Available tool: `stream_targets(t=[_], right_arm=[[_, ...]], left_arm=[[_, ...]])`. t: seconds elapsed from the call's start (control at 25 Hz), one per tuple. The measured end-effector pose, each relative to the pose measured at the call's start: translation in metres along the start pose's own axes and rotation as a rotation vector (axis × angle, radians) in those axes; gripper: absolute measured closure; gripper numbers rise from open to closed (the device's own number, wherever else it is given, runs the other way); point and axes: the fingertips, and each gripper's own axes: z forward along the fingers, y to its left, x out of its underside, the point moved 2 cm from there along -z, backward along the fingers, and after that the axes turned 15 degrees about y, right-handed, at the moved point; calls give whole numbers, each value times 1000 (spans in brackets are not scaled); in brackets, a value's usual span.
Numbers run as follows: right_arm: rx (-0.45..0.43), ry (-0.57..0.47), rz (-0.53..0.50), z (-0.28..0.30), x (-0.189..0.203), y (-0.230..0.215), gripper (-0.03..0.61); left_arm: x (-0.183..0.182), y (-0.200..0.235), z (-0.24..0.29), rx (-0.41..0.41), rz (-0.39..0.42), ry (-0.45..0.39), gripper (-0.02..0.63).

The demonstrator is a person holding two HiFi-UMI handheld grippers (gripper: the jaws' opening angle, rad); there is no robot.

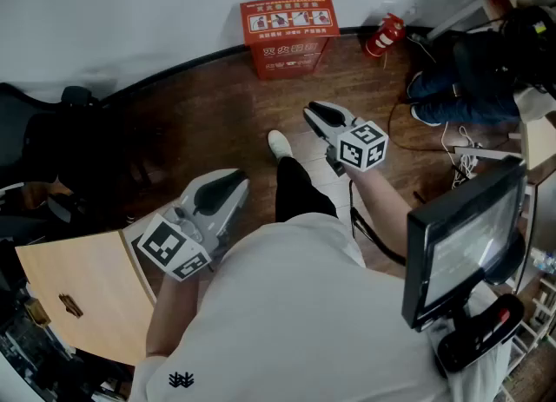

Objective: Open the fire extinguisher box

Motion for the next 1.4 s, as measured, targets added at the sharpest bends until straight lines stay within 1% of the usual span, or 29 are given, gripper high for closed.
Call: stream_targets(t=[0.08,0.16,0.28,0.4,0.48,0.56,0.68,0.76,0.88,1.0,1.08,1.24,1.36,1.4], right_arm=[[-24,-5,24,20,-14,-41,497],[-45,-17,74,43,-27,-82,497],[-61,-29,218,80,-36,-136,478],[-48,-39,372,112,-38,-181,452],[-23,-55,450,132,-39,-208,445],[4,-74,514,148,-34,-232,439],[25,-104,610,167,-12,-264,429],[32,-140,673,176,-3,-284,416],[32,-202,772,183,-8,-309,402],[-3,-273,859,190,-18,-323,384],[-6,-288,881,194,-15,-331,382],[-51,-341,937,202,-10,-339,383],[-66,-382,962,200,-10,-341,453],[-70,-385,966,200,-10,-339,454]], left_arm=[[-20,14,30,17,17,25,584],[-40,30,57,27,40,50,584],[-73,53,85,34,51,77,584],[-103,78,101,53,25,93,584],[-113,99,110,66,-1,100,584],[-109,117,118,75,-24,108,584],[-85,134,132,78,-47,108,584],[-77,142,140,76,-64,103,584],[-88,150,149,76,-98,109,584],[-97,157,152,80,-112,119,584],[-91,159,155,78,-131,113,584],[-80,162,161,77,-153,109,584],[-79,167,161,74,-162,112,584],[-80,168,160,73,-167,112,584]])
